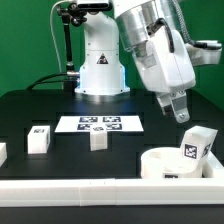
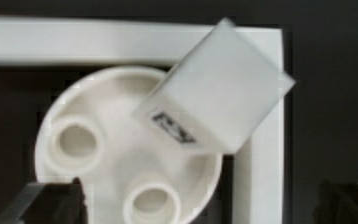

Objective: Assemble stool

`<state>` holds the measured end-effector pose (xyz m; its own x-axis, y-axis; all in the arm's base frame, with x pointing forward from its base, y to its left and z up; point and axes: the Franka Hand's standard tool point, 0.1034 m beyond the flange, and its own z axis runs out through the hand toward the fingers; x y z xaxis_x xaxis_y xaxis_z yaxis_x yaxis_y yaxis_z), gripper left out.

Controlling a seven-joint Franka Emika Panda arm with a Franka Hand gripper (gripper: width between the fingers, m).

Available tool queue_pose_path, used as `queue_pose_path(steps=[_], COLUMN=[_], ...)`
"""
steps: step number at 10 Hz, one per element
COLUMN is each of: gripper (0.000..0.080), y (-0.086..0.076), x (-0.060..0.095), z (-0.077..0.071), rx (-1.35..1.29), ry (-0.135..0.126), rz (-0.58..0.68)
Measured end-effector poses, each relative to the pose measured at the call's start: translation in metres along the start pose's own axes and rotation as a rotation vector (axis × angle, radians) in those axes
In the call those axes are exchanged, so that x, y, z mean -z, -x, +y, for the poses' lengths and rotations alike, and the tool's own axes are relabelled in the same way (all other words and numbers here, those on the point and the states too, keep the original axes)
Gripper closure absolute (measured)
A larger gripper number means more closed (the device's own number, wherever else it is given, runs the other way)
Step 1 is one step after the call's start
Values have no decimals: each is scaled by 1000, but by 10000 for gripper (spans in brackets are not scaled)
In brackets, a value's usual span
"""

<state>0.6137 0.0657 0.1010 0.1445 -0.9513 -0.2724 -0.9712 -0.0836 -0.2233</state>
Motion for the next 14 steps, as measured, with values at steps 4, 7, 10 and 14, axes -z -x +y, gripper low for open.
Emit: queue_pose_path(steps=[4,7,10,14], gripper=[151,151,151,151], y=[-18,-24,-33,-37], x=[3,2,3,3], z=[5,9,15,19], rx=[69,376,984,1297], ry=[-19,10,124,172], rz=[30,33,65,36])
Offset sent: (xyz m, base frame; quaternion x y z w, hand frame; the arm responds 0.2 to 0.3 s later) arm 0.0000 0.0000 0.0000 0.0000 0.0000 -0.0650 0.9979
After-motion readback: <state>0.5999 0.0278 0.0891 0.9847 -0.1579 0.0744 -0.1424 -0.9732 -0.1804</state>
